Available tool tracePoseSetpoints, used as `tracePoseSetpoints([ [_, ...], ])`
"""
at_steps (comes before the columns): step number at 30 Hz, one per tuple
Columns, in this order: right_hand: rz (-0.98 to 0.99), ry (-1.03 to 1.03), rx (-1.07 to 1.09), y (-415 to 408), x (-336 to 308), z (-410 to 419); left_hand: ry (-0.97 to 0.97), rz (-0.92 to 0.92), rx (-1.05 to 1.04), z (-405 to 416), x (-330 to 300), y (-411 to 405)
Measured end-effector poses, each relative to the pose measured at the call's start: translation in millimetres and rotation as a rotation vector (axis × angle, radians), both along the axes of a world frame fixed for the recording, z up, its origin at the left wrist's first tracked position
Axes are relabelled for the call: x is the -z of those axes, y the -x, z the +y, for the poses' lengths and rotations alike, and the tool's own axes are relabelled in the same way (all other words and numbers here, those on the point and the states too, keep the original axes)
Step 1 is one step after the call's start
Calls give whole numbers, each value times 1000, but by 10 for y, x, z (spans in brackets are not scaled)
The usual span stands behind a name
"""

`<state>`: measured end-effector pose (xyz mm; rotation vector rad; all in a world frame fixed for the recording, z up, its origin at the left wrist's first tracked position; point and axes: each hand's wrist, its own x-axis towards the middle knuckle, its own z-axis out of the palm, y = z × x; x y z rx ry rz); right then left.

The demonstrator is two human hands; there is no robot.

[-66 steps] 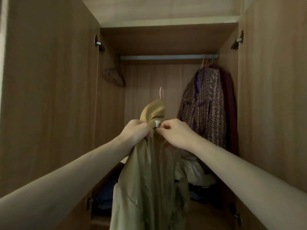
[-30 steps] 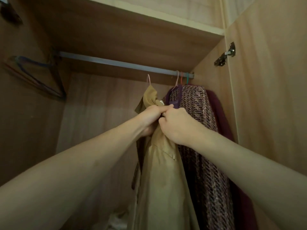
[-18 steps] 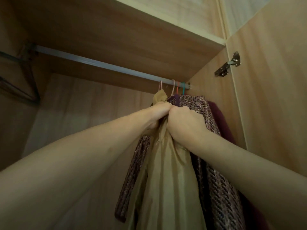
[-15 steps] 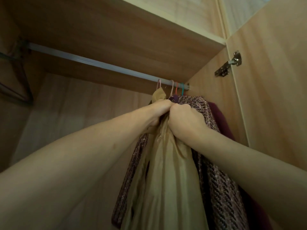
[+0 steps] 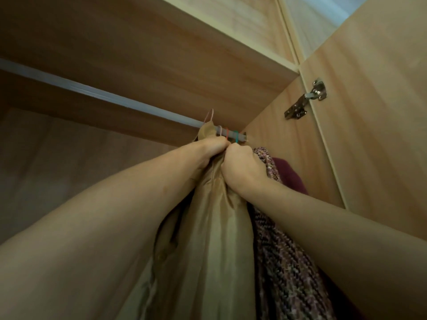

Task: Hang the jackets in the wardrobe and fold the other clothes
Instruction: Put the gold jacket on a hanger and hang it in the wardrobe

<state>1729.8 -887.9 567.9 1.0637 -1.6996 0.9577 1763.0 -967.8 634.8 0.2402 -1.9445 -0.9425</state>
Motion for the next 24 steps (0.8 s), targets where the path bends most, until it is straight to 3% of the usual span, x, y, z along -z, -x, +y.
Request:
tracePoseSetpoints([
  [11, 87, -205, 272, 291, -370, -187, 3, 19, -18, -418, -279, 381],
  [17, 42, -382, 474, 537, -270, -323, -7, 31, -26, -489, -73, 770],
  [24, 170, -318, 589, 516, -78, -269, 125, 137, -51, -697, 83, 666],
])
